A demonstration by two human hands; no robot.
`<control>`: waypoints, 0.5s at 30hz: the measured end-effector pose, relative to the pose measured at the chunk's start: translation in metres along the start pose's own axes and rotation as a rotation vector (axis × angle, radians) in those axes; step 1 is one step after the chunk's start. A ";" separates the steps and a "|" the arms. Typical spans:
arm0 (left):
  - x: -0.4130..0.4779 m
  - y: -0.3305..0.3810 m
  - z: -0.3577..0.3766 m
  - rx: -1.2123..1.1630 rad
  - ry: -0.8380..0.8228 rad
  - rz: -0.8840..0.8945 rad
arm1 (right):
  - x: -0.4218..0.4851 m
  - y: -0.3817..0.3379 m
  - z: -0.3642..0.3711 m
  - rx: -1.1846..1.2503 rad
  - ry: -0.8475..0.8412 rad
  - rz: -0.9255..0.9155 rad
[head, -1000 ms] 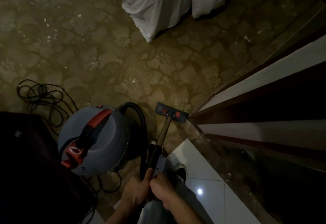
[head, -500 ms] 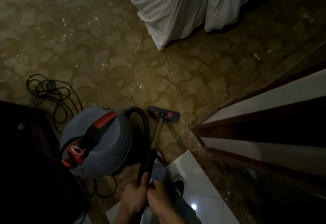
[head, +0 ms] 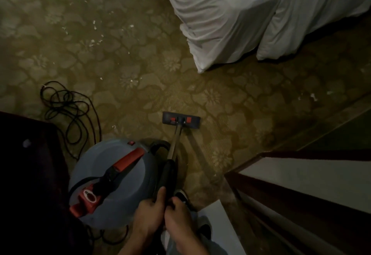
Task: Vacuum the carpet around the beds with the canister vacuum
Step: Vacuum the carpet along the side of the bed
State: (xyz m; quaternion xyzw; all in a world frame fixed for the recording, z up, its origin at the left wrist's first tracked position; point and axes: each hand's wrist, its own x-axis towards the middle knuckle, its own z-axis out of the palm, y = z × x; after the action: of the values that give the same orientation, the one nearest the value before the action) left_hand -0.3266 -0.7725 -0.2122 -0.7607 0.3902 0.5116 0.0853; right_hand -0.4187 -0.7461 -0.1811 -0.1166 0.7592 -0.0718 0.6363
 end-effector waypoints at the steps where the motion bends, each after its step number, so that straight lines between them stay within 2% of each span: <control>1: 0.007 0.009 -0.006 0.001 0.013 0.003 | 0.005 -0.011 0.002 0.010 -0.009 -0.011; 5: 0.028 0.031 -0.026 -0.049 0.024 -0.016 | 0.016 -0.051 -0.001 -0.049 -0.055 -0.024; 11: 0.043 0.053 -0.045 -0.142 0.007 -0.067 | 0.022 -0.088 -0.006 -0.090 -0.015 -0.036; 15: 0.049 0.075 -0.046 -0.117 0.004 -0.070 | 0.029 -0.101 -0.019 -0.049 0.023 -0.056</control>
State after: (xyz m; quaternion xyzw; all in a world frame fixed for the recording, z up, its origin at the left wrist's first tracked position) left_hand -0.3367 -0.8726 -0.2122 -0.7786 0.3327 0.5290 0.0578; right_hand -0.4333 -0.8520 -0.1796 -0.1527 0.7646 -0.0722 0.6220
